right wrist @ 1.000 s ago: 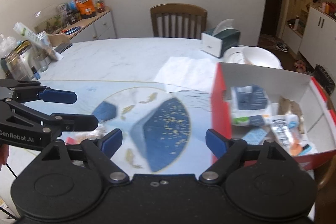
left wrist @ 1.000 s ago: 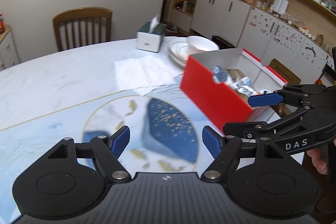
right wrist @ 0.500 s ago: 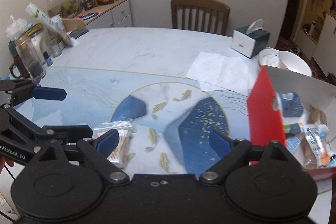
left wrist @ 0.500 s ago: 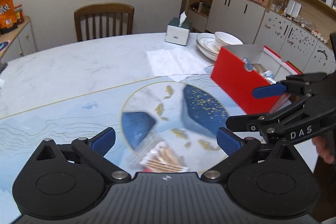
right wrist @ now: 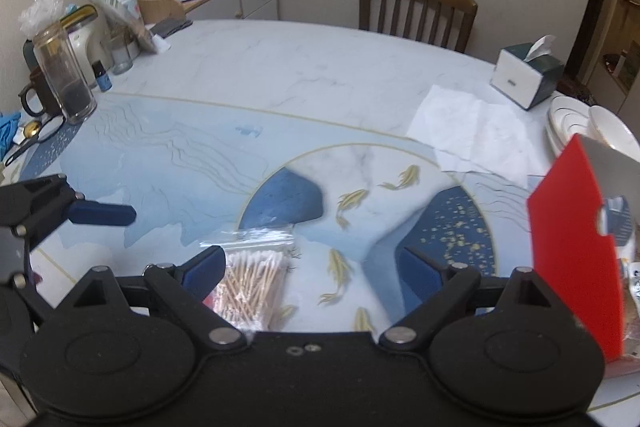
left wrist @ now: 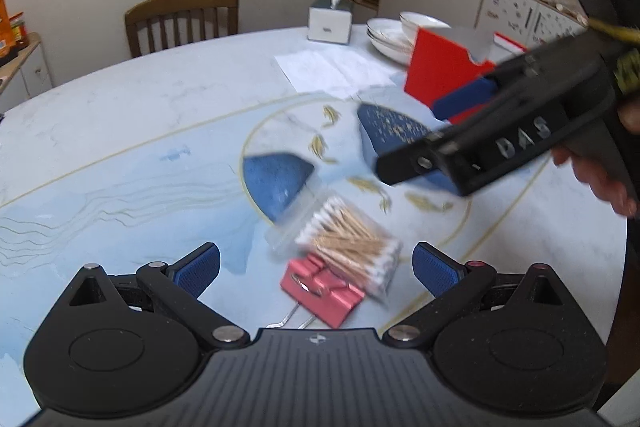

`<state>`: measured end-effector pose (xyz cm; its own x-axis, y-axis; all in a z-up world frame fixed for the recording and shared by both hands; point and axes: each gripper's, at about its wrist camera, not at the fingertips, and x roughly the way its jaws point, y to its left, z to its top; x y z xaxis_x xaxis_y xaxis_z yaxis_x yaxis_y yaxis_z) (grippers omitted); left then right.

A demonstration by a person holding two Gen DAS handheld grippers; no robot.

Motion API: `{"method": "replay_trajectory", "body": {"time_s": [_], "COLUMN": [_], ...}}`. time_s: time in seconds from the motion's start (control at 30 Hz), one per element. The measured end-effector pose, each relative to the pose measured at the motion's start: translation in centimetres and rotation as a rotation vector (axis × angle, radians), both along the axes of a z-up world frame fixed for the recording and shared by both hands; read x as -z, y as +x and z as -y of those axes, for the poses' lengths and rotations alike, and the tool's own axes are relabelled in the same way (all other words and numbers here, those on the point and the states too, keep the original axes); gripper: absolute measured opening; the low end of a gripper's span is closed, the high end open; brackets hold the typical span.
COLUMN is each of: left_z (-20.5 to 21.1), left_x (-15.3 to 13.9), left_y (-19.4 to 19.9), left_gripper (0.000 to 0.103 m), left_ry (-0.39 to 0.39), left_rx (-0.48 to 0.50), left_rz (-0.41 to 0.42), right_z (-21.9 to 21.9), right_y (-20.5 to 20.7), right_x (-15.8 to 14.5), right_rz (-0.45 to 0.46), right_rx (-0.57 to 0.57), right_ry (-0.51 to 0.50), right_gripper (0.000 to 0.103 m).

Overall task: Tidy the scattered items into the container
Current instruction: 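Move both tools back from the shoebox to the remaining table items, then grasp the pink binder clip with the left tool while the right tool grasps the cotton swab bag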

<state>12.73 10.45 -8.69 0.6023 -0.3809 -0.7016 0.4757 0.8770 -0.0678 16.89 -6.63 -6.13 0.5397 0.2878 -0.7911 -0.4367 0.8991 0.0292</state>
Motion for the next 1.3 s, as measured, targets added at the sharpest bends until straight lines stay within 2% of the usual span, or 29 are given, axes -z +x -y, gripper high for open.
{"method": "replay_trajectory", "body": {"time_s": [0.37, 0.67, 0.93, 0.97, 1.07, 1.17, 1.3], "left_z": [0.3, -0.3, -0.2, -0.2, -0.1, -0.1, -0.2], "left_x": [2.7, 3.4, 3.7, 3.7, 3.6, 3.6, 3.7], "left_y": [0.3, 0.7, 0.7, 0.7, 0.7, 0.7, 0.8], "left_gripper": [0.103, 0.103, 0.102, 0.102, 0.102, 0.100, 0.089], "left_ry": [0.026, -0.008, -0.009, -0.006, -0.007, -0.009, -0.007], "left_rx": [0.062, 0.073, 0.103, 0.109, 0.116, 0.121, 0.133], "left_rz": [0.001, 0.007, 0.029, 0.034, 0.043, 0.045, 0.039], "right_z": [-2.7, -3.8, -3.6, -3.5, -3.0, -2.2, -0.9], "right_y": [0.2, 0.1, 0.6, 0.7, 1.1, 1.5, 2.0], "right_x": [3.0, 4.6, 5.4, 5.4, 5.6, 5.6, 5.5], "right_rz": [-0.053, -0.082, -0.110, -0.111, -0.130, -0.130, -0.126], "right_rx": [-0.056, -0.079, -0.083, -0.083, -0.077, -0.055, -0.020], "right_ry": [-0.053, -0.086, -0.069, -0.074, -0.061, -0.067, -0.080], "right_gripper": [0.092, 0.087, 0.069, 0.060, 0.051, 0.049, 0.048]}}
